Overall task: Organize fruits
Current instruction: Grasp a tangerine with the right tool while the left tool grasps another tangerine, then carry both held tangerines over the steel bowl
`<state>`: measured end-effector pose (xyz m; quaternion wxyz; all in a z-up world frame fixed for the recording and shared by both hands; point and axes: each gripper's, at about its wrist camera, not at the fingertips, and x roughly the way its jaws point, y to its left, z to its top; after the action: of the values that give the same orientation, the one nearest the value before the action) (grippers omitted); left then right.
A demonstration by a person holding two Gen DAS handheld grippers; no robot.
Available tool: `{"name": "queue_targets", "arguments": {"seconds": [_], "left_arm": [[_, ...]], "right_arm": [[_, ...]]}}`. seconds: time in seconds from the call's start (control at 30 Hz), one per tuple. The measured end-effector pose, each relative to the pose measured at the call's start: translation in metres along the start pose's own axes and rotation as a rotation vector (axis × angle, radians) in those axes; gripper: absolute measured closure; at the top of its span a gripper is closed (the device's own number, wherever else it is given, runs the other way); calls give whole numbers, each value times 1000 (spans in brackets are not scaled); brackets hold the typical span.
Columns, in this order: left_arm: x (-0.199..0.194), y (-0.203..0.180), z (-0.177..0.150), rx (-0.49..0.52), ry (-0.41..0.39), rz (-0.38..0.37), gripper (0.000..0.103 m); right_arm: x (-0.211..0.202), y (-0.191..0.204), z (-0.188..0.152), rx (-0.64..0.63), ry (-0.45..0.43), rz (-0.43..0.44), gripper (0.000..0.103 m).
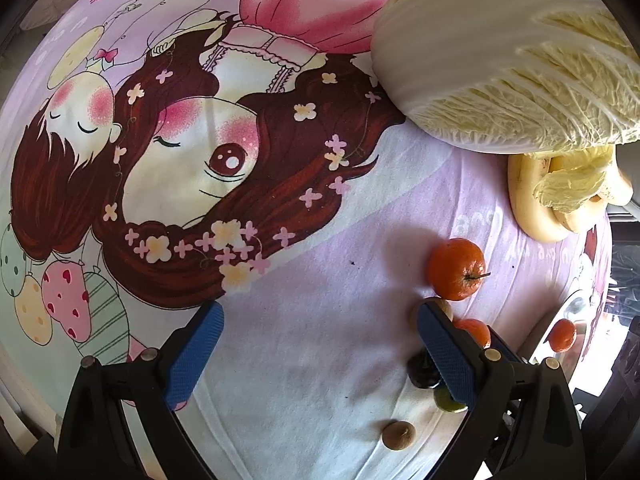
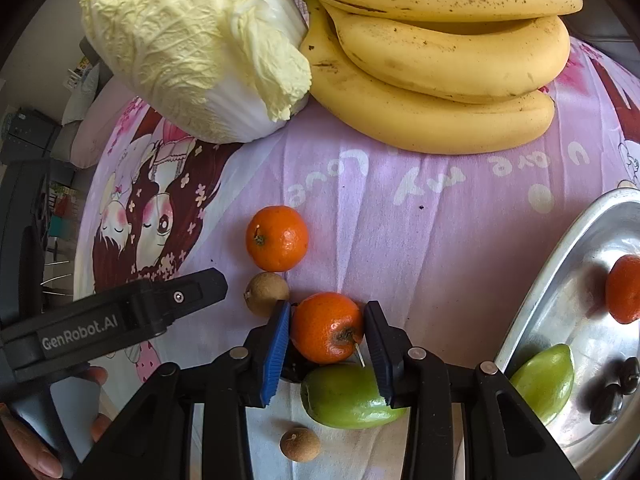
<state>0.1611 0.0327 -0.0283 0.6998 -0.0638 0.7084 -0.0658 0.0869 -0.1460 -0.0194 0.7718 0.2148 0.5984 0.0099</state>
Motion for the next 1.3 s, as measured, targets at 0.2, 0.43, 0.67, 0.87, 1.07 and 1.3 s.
{"name": "queue_targets", "arguments": {"seconds": [0.2,0.43,0.67,0.87,1.07,1.3], "left_arm": [[2,-16,1,42,3,-14,6],[5,-40,5,64,-4,-45,6],[10,-71,15,88,-21,-72,19],[10,-95,16,127,-25,-118,43],[11,-117,16,143,-19,-171,67],[11,-123,16,142,-28,-176,67]], "right_arm": [[-6,-12,5,23,-14,-17,63],[-14,-24,14,34,-39,-40,63],[-17,-32,16,40,-37,-32,63],[-15,-33,18,43,-34,-22,63],[-15,-34,19,45,-33,-19,63],[-15,-34,18,43,-31,-20,63]]}}
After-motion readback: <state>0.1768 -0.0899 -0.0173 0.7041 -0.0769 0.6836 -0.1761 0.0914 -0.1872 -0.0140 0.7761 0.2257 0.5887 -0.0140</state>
